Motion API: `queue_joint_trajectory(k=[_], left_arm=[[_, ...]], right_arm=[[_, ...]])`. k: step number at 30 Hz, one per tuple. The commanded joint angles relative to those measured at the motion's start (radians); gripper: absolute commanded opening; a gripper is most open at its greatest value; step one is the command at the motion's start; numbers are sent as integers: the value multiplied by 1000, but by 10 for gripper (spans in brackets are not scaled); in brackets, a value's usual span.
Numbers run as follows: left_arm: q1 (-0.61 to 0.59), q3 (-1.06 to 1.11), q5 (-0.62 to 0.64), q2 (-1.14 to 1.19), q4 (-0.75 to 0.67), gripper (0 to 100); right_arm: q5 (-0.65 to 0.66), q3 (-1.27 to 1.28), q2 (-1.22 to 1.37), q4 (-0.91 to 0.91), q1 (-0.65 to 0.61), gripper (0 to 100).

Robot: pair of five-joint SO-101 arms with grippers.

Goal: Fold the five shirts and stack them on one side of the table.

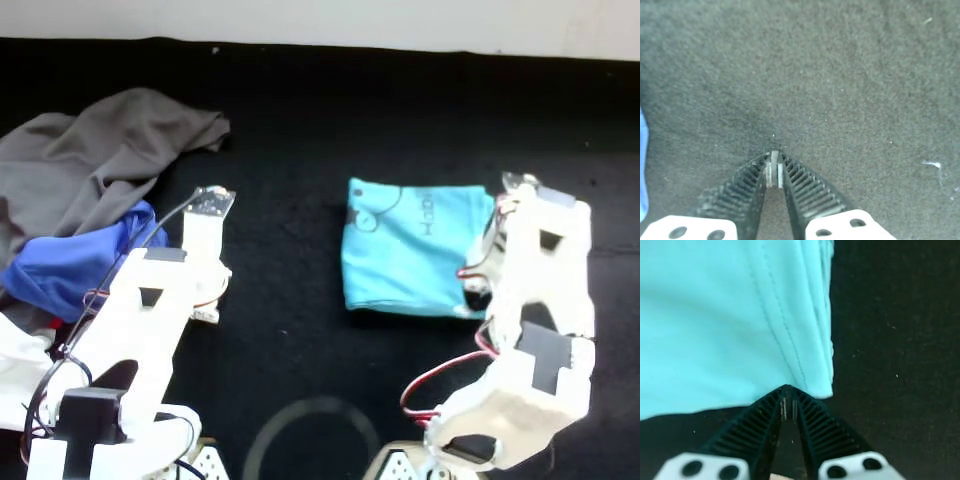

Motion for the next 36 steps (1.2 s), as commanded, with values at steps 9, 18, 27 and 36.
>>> queue_joint_trajectory(k=[9, 18, 27, 36], left_arm=[[-8, 2, -3, -13, -40, 9], [-7, 2, -3, -13, -40, 9], [-7, 2, -3, -13, -40, 9], [-7, 2, -3, -13, -41, 9]], right_arm=[[55, -44, -407, 30, -79, 45], [-51, -44, -211, -134, -110, 365], [-215, -87, -7, -280, -114, 372], [-264, -243, 65, -280, -116, 372]])
